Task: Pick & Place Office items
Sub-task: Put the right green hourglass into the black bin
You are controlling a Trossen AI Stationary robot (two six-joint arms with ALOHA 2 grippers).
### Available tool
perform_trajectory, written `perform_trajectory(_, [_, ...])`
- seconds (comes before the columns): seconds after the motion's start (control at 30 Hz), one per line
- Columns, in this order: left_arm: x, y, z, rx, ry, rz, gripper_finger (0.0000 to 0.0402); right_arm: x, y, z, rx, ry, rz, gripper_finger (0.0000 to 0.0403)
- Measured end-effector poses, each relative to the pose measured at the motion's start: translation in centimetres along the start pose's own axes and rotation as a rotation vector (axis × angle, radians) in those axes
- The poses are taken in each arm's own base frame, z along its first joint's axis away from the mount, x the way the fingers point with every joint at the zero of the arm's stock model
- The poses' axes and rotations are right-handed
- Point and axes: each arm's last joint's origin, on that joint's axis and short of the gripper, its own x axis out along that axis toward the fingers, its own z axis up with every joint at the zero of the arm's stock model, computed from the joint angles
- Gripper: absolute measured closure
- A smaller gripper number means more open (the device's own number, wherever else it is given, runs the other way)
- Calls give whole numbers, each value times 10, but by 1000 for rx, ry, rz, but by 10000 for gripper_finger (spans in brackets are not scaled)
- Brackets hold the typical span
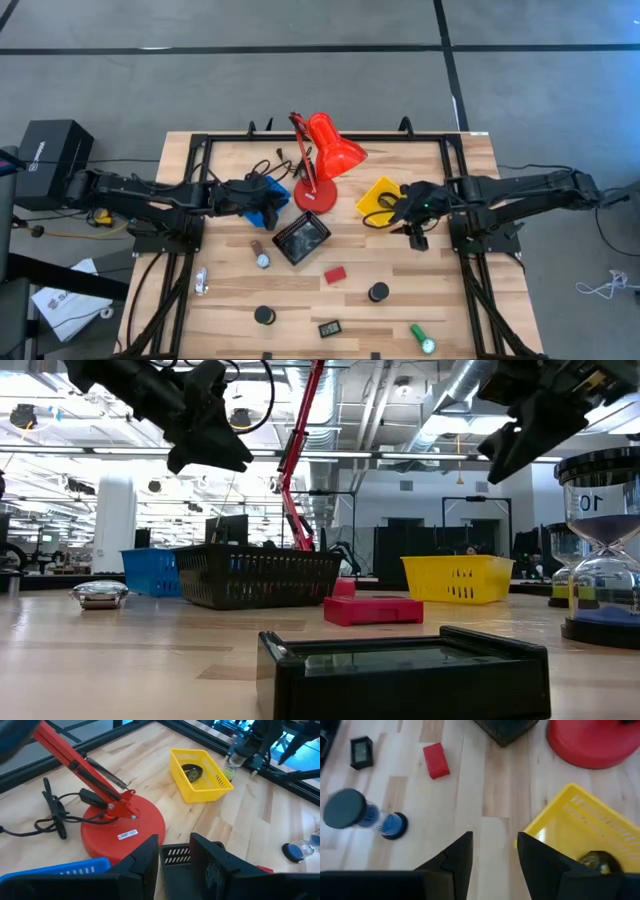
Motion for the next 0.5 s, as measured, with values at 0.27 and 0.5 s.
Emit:
perform_trajectory(0.27, [0, -1, 3, -14, -32, -15, 296, -7, -8, 1, -14, 42, -185, 224])
perform_trajectory(0.5, [0, -1, 4, -17, -38, -15, 296, -10, -8, -18, 95, 237, -199, 159])
